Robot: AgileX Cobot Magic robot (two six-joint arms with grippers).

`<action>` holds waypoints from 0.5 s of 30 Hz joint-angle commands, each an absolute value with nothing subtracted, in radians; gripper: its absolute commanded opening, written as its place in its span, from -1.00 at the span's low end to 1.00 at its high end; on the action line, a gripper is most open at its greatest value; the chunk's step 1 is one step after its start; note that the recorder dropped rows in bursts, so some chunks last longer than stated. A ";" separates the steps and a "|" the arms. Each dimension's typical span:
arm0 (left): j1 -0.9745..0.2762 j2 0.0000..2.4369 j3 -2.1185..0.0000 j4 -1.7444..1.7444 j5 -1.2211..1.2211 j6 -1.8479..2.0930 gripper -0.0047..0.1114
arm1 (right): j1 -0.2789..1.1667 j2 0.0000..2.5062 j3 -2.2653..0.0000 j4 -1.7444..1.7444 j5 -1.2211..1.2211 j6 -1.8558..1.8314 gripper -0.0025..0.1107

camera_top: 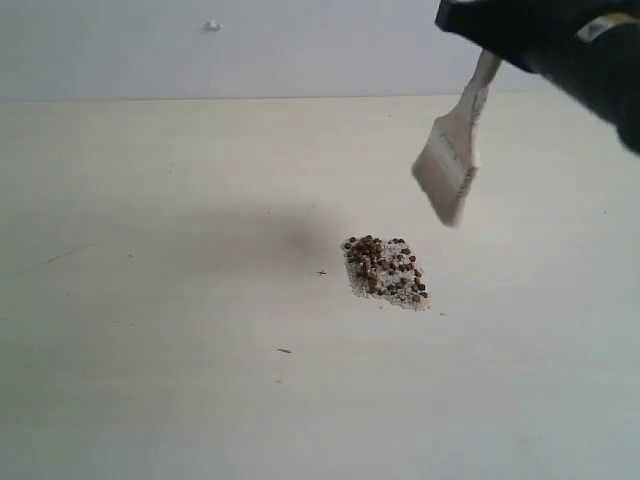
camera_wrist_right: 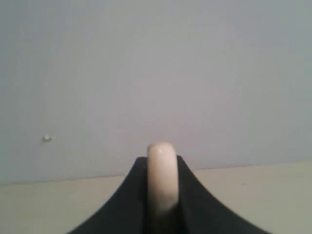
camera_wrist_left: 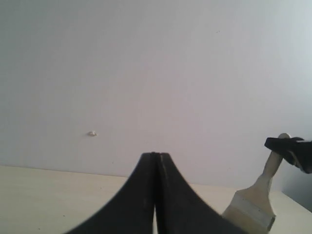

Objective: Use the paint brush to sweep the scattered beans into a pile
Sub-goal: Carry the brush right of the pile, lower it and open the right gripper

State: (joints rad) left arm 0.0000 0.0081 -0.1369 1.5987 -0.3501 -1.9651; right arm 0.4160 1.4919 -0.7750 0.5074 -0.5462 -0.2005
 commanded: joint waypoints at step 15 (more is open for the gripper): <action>0.001 0.010 -0.136 1.597 -0.357 -1.965 -0.92 | 0.084 1.637 -1.204 0.640 0.758 -0.643 -0.96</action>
